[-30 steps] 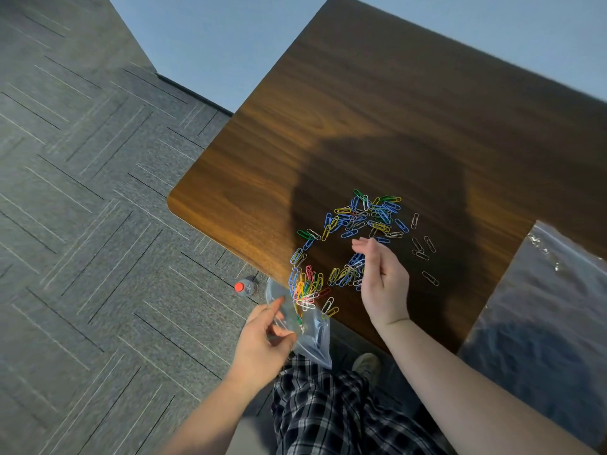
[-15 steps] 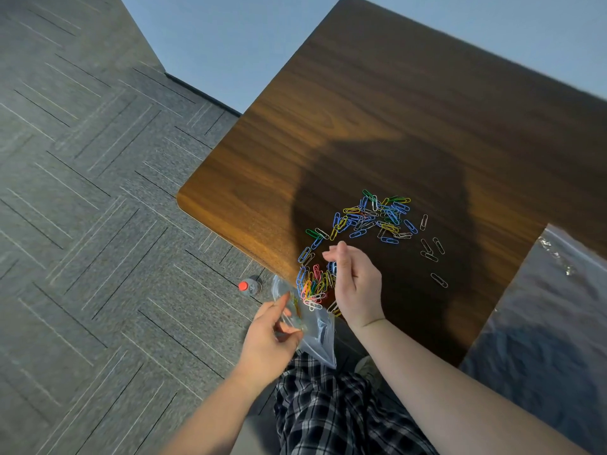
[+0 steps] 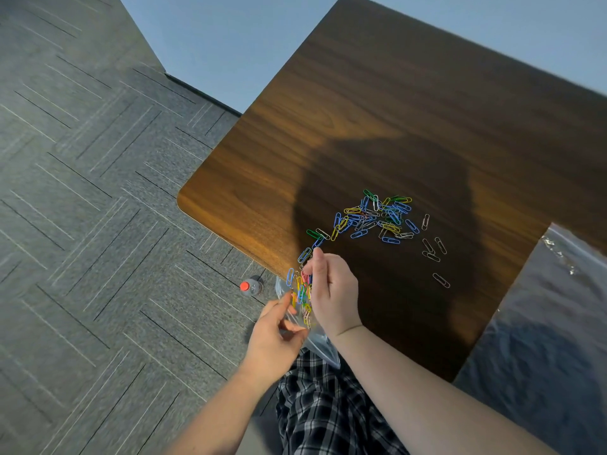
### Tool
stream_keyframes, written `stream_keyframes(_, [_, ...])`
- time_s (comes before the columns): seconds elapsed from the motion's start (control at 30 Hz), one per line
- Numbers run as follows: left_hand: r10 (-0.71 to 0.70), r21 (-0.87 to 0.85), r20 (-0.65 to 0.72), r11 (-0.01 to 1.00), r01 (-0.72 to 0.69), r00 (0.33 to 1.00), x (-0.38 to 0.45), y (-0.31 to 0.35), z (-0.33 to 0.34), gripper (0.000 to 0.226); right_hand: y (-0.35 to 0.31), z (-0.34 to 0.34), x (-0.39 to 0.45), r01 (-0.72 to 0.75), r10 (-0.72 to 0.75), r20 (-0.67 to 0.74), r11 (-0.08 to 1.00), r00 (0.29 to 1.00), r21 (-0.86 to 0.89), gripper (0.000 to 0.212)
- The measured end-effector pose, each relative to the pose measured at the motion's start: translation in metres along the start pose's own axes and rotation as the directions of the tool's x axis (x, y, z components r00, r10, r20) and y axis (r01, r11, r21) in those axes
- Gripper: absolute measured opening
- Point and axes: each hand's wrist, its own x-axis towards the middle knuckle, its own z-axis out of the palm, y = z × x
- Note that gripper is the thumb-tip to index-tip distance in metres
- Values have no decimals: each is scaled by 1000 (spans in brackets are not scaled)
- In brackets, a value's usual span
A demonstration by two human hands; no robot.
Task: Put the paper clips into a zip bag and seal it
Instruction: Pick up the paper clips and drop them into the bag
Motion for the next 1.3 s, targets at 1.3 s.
stream_keyframes(1.3, [26,46,5,999,-26,1000,-6,7,-26,57,14,-45,38,30,-40,-143,997,989,-68,40])
